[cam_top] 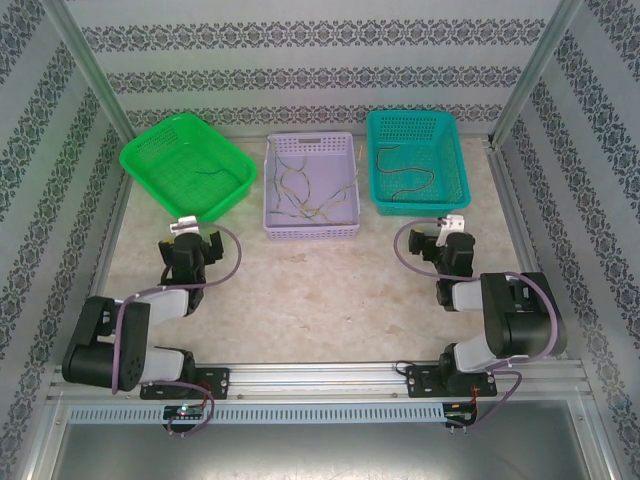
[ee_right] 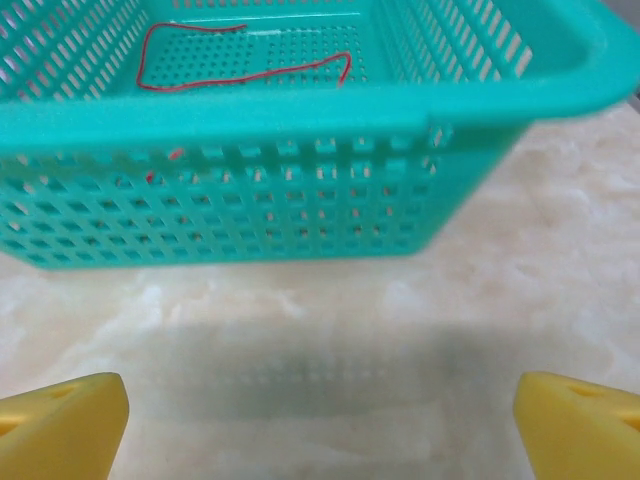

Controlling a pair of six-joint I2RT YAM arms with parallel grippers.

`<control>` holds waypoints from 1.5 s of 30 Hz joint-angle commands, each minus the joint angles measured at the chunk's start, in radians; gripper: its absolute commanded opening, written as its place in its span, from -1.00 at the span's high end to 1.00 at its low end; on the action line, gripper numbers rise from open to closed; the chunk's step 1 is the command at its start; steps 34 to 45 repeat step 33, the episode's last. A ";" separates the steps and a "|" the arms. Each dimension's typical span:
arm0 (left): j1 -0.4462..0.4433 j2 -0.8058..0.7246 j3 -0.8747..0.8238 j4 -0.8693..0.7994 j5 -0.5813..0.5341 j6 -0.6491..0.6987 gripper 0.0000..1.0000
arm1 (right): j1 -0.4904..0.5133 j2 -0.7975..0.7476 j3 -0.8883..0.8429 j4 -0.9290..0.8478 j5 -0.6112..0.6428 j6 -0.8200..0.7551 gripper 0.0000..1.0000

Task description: Untangle the cables

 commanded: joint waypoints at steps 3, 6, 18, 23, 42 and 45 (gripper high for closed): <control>0.118 0.112 -0.035 0.323 -0.076 -0.124 -0.99 | 0.040 0.017 0.106 0.017 0.048 -0.028 -0.96; 0.116 0.102 0.006 0.226 -0.007 -0.099 -0.99 | 0.053 0.017 0.109 0.010 0.069 -0.038 -0.96; 0.053 0.240 0.093 0.202 0.192 0.066 -0.99 | 0.053 0.015 0.107 0.009 0.071 -0.038 -0.96; 0.057 0.246 0.094 0.219 0.195 0.066 -0.99 | 0.053 0.013 0.106 0.010 0.070 -0.039 -0.96; 0.050 0.248 0.096 0.224 0.189 0.076 -0.99 | 0.048 0.013 0.108 0.006 0.037 -0.045 -0.96; 0.050 0.248 0.096 0.224 0.189 0.076 -0.99 | 0.048 0.013 0.108 0.006 0.037 -0.045 -0.96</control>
